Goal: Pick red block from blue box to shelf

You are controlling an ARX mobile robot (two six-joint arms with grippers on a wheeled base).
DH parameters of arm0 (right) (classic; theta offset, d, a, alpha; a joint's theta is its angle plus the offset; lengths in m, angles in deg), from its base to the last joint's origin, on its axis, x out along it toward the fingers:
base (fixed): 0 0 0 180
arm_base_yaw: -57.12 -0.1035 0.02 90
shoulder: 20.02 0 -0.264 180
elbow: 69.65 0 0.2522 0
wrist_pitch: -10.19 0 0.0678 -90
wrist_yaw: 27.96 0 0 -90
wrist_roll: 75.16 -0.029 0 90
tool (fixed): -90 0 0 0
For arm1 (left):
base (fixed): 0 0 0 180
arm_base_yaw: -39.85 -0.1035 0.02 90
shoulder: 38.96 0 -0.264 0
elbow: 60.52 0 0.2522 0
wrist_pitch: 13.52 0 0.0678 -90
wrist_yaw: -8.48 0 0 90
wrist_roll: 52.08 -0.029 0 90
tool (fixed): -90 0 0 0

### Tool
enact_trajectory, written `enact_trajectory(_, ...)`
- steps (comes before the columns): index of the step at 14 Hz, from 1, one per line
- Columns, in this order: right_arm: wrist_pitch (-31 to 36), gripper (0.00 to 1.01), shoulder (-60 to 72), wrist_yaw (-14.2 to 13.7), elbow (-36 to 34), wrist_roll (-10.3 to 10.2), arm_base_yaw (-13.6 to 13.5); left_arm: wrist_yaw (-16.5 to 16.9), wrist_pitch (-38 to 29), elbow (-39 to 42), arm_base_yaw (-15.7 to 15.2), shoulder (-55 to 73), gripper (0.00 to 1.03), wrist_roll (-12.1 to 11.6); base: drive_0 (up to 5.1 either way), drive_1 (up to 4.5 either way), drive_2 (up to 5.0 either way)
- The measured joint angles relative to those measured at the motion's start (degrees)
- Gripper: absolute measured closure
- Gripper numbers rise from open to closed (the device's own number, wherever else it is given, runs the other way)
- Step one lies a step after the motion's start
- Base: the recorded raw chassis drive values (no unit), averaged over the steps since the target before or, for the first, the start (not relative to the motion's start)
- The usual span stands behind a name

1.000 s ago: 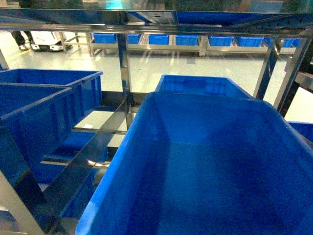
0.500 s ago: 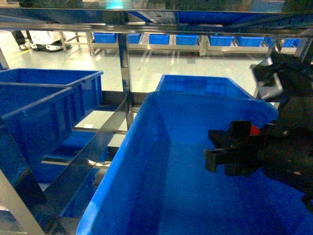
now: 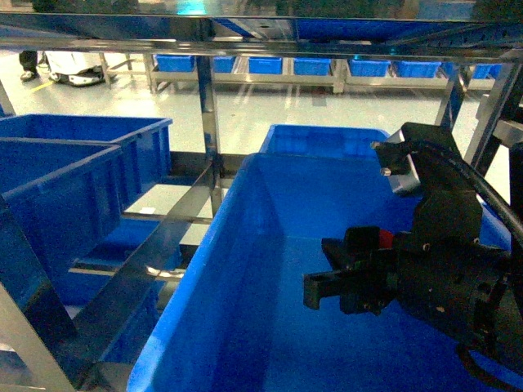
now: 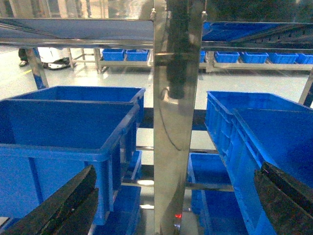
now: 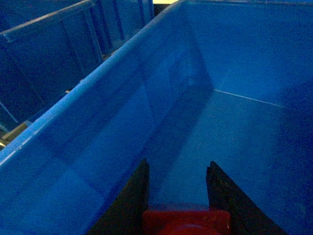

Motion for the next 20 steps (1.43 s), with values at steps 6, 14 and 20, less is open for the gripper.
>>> enact_trajectory(6, -6.4, 0.03, -17.9, 0.1, -10.6, 0.8, -3.1, 0.0, 0.0, 0.0, 0.0, 0.0, 0.05, 0.0, 0.0, 0.0, 0.0)
enact_trajectory(14, -10.4, 0.03, -30.8, -3.8, -18.7, 1.2, -0.9, 0.0, 0.0, 0.0, 0.0, 0.0, 0.05, 0.0, 0.0, 0.0, 0.0)
enact_trajectory(20, -24.6, 0.03, -52.3, -0.7, -23.6, 2.4, 15.6, 0.0, 0.0, 0.0, 0.0, 0.0, 0.05, 0.0, 0.0, 0.0, 0.0)
